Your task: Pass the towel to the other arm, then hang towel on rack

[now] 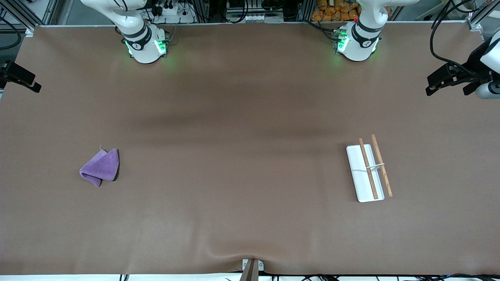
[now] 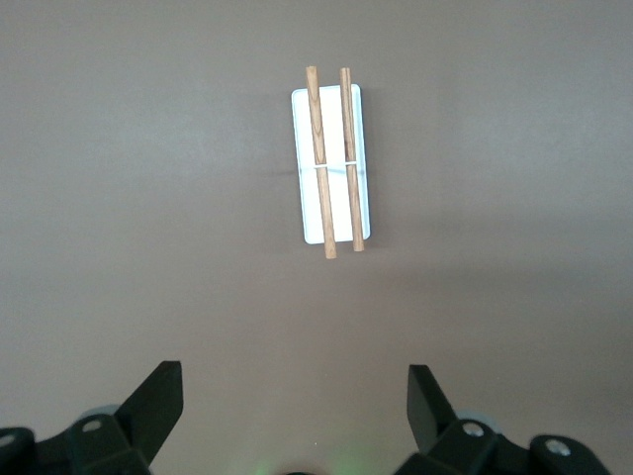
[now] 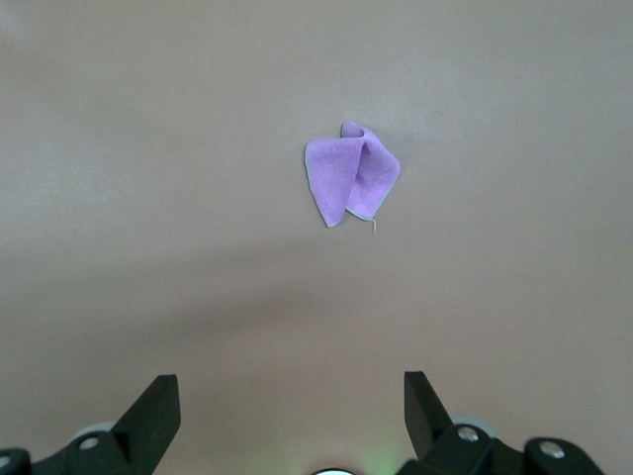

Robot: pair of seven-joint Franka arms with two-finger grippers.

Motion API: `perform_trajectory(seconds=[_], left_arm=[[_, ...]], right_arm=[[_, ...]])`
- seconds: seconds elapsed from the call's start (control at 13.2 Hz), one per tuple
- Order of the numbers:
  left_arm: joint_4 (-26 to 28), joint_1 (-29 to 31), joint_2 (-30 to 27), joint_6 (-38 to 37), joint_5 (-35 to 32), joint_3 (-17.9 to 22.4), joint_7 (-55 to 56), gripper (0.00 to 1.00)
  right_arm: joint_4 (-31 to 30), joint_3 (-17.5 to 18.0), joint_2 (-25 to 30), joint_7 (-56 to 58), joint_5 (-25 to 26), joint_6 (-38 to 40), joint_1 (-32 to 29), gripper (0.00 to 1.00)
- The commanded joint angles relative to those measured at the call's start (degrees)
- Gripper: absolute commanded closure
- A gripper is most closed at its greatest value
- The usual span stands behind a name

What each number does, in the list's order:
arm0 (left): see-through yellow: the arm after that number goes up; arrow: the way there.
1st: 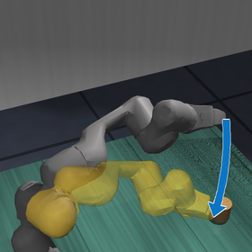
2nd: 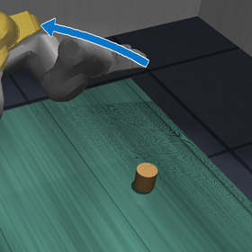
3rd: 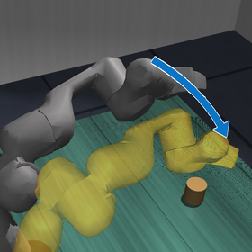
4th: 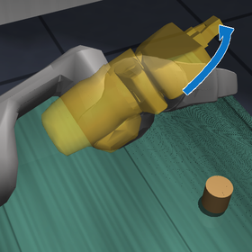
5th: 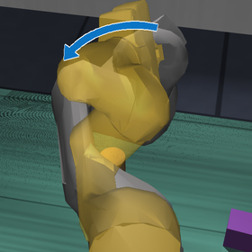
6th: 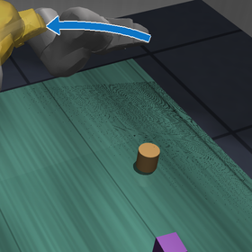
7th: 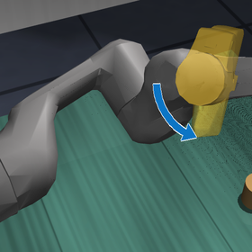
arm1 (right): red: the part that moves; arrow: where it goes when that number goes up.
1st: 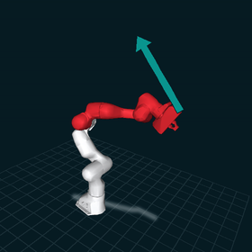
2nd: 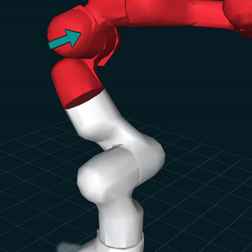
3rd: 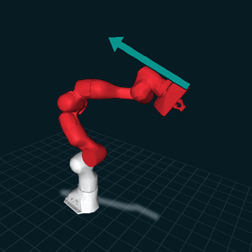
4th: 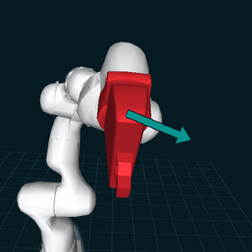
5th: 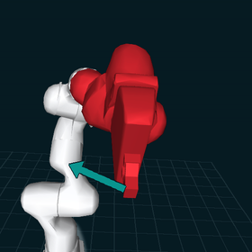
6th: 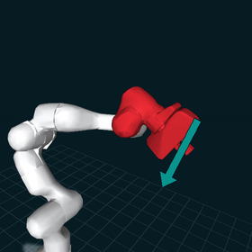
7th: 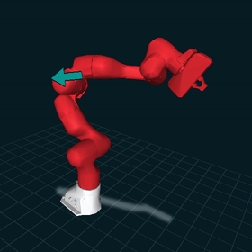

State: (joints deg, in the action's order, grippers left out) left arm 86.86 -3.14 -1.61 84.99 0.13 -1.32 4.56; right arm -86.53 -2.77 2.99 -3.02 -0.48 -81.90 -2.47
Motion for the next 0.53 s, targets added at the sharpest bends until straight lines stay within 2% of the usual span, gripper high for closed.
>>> perform_trajectory(seconds=[0.0, 0.45], left_arm=[[-1.2, -0.2, 0.0, -1.1, -1.4, -0.1, -0.9, 0.00], [-1.4, 0.2, 1.3, -1.1, -0.9, -0.1, -0.3, 0.00]], right_arm=[[0.0, 0.0, 0.3, -0.1, 0.1, 0.4, 0.2, 0.00], [0.1, 0.0, -0.1, -0.1, 0.1, 0.5, 0.4, 0.00]])
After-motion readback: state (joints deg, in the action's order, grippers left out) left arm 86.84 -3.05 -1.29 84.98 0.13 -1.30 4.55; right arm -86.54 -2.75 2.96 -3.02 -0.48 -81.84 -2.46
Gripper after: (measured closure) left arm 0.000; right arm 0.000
